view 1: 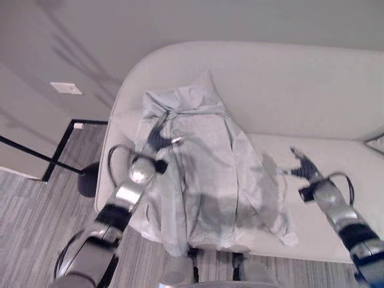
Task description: Hang the clothes on the sofa on the clothes rack.
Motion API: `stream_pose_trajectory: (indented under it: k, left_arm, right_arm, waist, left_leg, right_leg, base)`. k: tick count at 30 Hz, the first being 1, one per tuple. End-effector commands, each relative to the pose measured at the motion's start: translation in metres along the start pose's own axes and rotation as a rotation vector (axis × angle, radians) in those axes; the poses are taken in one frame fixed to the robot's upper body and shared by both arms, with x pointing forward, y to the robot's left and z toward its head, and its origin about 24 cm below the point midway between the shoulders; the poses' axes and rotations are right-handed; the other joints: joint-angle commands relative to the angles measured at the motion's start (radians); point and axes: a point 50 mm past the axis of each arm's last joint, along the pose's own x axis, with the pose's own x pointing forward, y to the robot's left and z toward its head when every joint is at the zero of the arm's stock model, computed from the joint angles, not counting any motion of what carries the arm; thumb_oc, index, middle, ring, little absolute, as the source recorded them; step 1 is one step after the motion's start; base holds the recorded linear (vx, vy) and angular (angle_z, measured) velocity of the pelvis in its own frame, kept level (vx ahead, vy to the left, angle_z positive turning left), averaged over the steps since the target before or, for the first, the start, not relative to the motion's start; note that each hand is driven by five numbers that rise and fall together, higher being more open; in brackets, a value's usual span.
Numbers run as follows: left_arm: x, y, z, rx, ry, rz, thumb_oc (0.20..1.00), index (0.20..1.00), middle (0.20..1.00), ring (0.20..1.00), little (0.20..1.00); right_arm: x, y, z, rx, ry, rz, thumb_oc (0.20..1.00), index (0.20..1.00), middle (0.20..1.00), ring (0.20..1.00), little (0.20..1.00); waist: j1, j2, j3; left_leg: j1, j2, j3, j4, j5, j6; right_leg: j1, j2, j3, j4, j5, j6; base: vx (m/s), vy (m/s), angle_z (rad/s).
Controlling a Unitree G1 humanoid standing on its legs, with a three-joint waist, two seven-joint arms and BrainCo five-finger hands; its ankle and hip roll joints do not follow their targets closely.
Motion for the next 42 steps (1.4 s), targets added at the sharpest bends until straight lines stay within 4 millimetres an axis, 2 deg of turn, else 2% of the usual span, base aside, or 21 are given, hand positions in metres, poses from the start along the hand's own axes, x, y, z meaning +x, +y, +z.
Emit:
stream_pose_trajectory:
  k: [1,3,4,7,9,10,14,15,17,20,25,32,33,35,38,39,42]
  left_arm:
    - [0.005,0.006,-0.007,0.097,0.024,0.068,1.000,1.000,1.000,1.000,1.000]
    - [0.008,0.008,-0.006,0.110,0.025,0.078,1.000,1.000,1.000,1.000,1.000]
    - [0.013,0.014,-0.002,0.149,0.022,0.103,1.000,1.000,1.000,1.000,1.000]
    - [0.015,0.025,-0.002,0.180,0.029,0.162,1.000,1.000,1.000,1.000,1.000]
    - [0.012,0.032,0.002,0.138,0.012,0.221,1.000,1.000,1.000,1.000,1.000]
    - [0.011,0.035,0.005,0.130,-0.004,0.236,1.000,1.000,1.000,1.000,1.000]
    - [0.000,0.048,0.014,0.115,-0.070,0.292,1.000,1.000,1.000,1.000,1.000]
    - [-0.009,0.058,0.019,0.113,-0.110,0.332,1.000,1.000,1.000,1.000,1.000]
    - [-0.014,0.062,0.021,0.108,-0.125,0.348,1.000,1.000,1.000,1.000,1.000]
    - [-0.035,0.074,0.022,0.070,-0.157,0.398,1.000,1.000,1.000,1.000,1.000]
    - [-0.047,0.079,0.031,0.022,-0.212,0.405,1.000,1.000,1.000,1.000,1.000]
    - [-0.049,0.078,0.027,0.034,-0.192,0.396,1.000,1.000,1.000,1.000,1.000]
    - [-0.051,0.072,0.006,0.062,-0.096,0.367,1.000,1.000,1.000,1.000,1.000]
    - [-0.049,0.071,0.004,0.061,-0.085,0.367,1.000,1.000,1.000,1.000,1.000]
    - [-0.036,0.063,-0.003,0.081,-0.039,0.337,1.000,1.000,1.000,1.000,1.000]
    - [-0.031,0.062,-0.003,0.089,-0.033,0.335,1.000,1.000,1.000,1.000,1.000]
    - [-0.031,0.062,-0.003,0.089,-0.033,0.336,1.000,1.000,1.000,1.000,1.000]
  right_arm:
    - [0.005,-0.027,0.009,-0.039,-0.035,-0.095,1.000,1.000,1.000,1.000,1.000]
    - [0.010,-0.035,0.018,-0.044,-0.053,-0.119,1.000,1.000,1.000,1.000,1.000]
    - [0.017,-0.049,0.029,-0.056,-0.064,-0.160,1.000,1.000,1.000,1.000,1.000]
    - [0.025,-0.073,0.045,-0.084,-0.080,-0.229,1.000,1.000,1.000,1.000,1.000]
    - [0.027,-0.091,0.052,-0.103,-0.077,-0.289,1.000,1.000,1.000,1.000,1.000]
    - [0.026,-0.094,0.052,-0.103,-0.074,-0.296,1.000,1.000,1.000,1.000,1.000]
    - [0.022,-0.100,0.047,-0.084,-0.070,-0.327,1.000,1.000,1.000,1.000,1.000]
    - [0.019,-0.102,0.041,-0.090,-0.055,-0.330,1.000,1.000,1.000,1.000,1.000]
    - [0.018,-0.102,0.037,-0.093,-0.047,-0.328,1.000,1.000,1.000,1.000,1.000]
    - [0.012,-0.104,0.024,-0.095,-0.011,-0.332,1.000,1.000,1.000,1.000,1.000]
    - [0.009,-0.103,0.018,-0.072,0.003,-0.336,1.000,1.000,1.000,1.000,1.000]
    - [0.010,-0.101,0.020,-0.058,-0.008,-0.325,1.000,1.000,1.000,1.000,1.000]
    - [0.017,-0.108,0.044,-0.049,-0.071,-0.325,1.000,1.000,1.000,1.000,1.000]
    - [0.020,-0.111,0.050,-0.055,-0.082,-0.330,1.000,1.000,1.000,1.000,1.000]
    - [0.028,-0.124,0.078,-0.066,-0.132,-0.371,1.000,1.000,1.000,1.000,1.000]
    - [0.029,-0.127,0.084,-0.067,-0.143,-0.382,1.000,1.000,1.000,1.000,1.000]
    - [0.030,-0.128,0.084,-0.067,-0.143,-0.382,1.000,1.000,1.000,1.000,1.000]
  waist:
    - [0.019,-0.022,0.022]
    - [0.021,-0.017,0.028]
    - [0.026,-0.006,0.039]
    - [0.037,0.014,0.057]
    - [0.047,0.029,0.065]
    - [0.048,0.034,0.066]
    - [0.060,0.044,0.064]
    - [0.071,0.049,0.060]
    - [0.075,0.053,0.057]
    - [0.097,0.061,0.054]
    - [0.111,0.075,0.055]
    - [0.118,0.081,0.057]
    - [0.134,0.093,0.068]
    - [0.131,0.099,0.072]
    - [0.129,0.110,0.089]
    - [0.128,0.112,0.093]
    - [0.128,0.112,0.093]
  left_leg:
    - [-0.012,0.009,0.050,0.003,-0.021,-0.077]
    - [-0.024,0.009,0.048,0.003,-0.017,-0.079]
    - [-0.042,0.008,0.045,0.003,-0.008,-0.083]
    - [-0.064,0.006,0.039,0.003,0.004,-0.089]
    - [-0.078,0.006,0.032,0.003,0.012,-0.095]
    - [-0.080,0.005,0.030,0.003,0.014,-0.097]
    - [-0.077,0.006,0.022,0.003,0.012,-0.099]
    - [-0.074,0.007,0.016,0.003,0.011,-0.101]
    - [-0.070,0.008,0.011,0.003,0.010,-0.101]
    - [-0.060,0.008,-0.010,0.003,0.009,-0.106]
    - [-0.056,0.007,-0.026,0.003,0.009,-0.109]
    - [-0.056,0.007,-0.033,0.003,0.010,-0.109]
    - [-0.067,0.005,-0.040,0.003,0.016,-0.112]
    - [-0.073,0.006,-0.040,0.003,0.018,-0.114]
    - [-0.096,0.008,-0.037,0.003,0.030,-0.119]
    - [-0.104,0.008,-0.037,0.003,0.032,-0.120]
    - [-0.105,0.008,-0.037,0.003,0.032,-0.120]
  right_leg:
    - [0.022,-0.065,-0.041,0.010,-0.044,0.101]
    - [0.011,-0.066,-0.040,0.010,-0.042,0.102]
    - [-0.005,-0.066,-0.042,0.011,-0.038,0.100]
    - [-0.024,-0.066,-0.045,0.015,-0.035,0.098]
    - [-0.032,-0.067,-0.049,0.020,-0.039,0.095]
    - [-0.034,-0.065,-0.050,0.023,-0.041,0.093]
    - [-0.027,-0.063,-0.059,0.034,-0.054,0.087]
    - [-0.020,-0.061,-0.067,0.042,-0.063,0.083]
    - [-0.016,-0.061,-0.073,0.046,-0.068,0.082]
    - [-0.002,-0.063,-0.094,0.054,-0.081,0.078]
    - [0.011,-0.066,-0.116,0.056,-0.090,0.075]
    - [0.014,-0.066,-0.121,0.056,-0.093,0.075]
    - [0.003,-0.068,-0.126,0.059,-0.094,0.075]
    - [-0.004,-0.069,-0.128,0.062,-0.094,0.076]
    - [-0.031,-0.067,-0.122,0.065,-0.089,0.077]
    - [-0.038,-0.067,-0.121,0.064,-0.087,0.077]
    - [-0.039,-0.067,-0.121,0.064,-0.086,0.077]
  base:
    - [-0.04,-0.061,0.01]
    - [-0.01,-0.029,0.01]
    - [-0.02,-0.058,0.05]
    - [-0.02,-0.072,0.09]
    - [-0.02,-0.080,0.10]
    - [-0.01,-0.053,0.08]
    - [0.03,-0.058,0.17]
    - [0.05,-0.066,0.12]
    - [0.04,-0.058,0.21]
    - [0.05,-0.072,0.26]
    - [0.03,-0.043,0.20]
    - [0.00,-0.022,0.11]
    - [-0.01,-0.064,-0.01]
    - [-0.01,-0.033,-0.06]
    - [-0.02,-0.005,0.07]
    - [-0.02,-0.010,0.07]
    - [0.00,-0.002,0.04]
